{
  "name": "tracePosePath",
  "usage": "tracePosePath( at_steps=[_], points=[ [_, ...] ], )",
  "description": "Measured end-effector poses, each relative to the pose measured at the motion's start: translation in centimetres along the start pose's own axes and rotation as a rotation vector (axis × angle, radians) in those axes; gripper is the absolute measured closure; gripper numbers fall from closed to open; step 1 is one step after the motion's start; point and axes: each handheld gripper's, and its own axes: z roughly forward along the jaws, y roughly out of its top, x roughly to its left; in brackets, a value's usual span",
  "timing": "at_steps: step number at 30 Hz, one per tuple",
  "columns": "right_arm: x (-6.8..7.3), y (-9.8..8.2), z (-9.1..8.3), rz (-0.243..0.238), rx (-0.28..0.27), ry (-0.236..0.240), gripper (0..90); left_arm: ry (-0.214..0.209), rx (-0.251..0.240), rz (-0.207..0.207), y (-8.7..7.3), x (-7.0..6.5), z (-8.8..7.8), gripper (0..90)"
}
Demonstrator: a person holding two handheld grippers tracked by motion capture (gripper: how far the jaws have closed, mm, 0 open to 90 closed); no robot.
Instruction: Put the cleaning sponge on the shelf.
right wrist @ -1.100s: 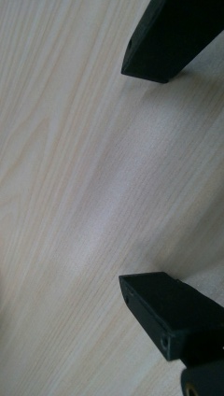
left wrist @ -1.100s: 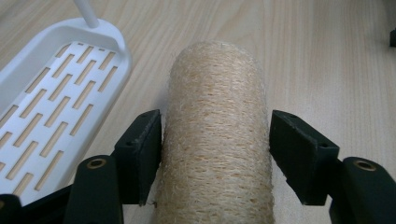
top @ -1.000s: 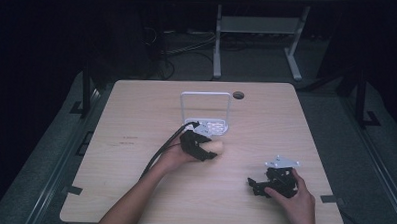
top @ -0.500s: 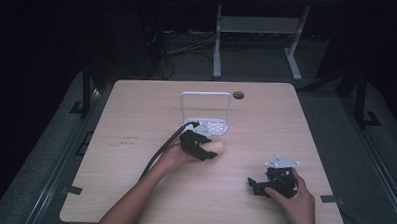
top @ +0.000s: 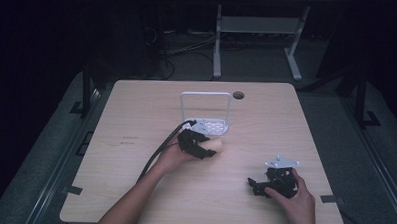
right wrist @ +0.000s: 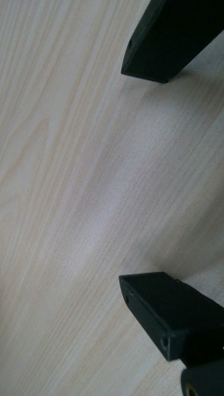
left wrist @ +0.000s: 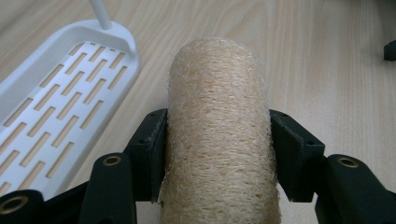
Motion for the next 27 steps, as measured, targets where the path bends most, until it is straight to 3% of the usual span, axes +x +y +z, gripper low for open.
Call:
tracePosePath(
  at_steps=[27],
  points=[
    [0.0, 0.0, 0.0, 0.0, 0.0, 0.0, 1.6, 0.12, 0.004, -0.041, 0.3, 1.1, -2.0, 42.5]
  ],
)
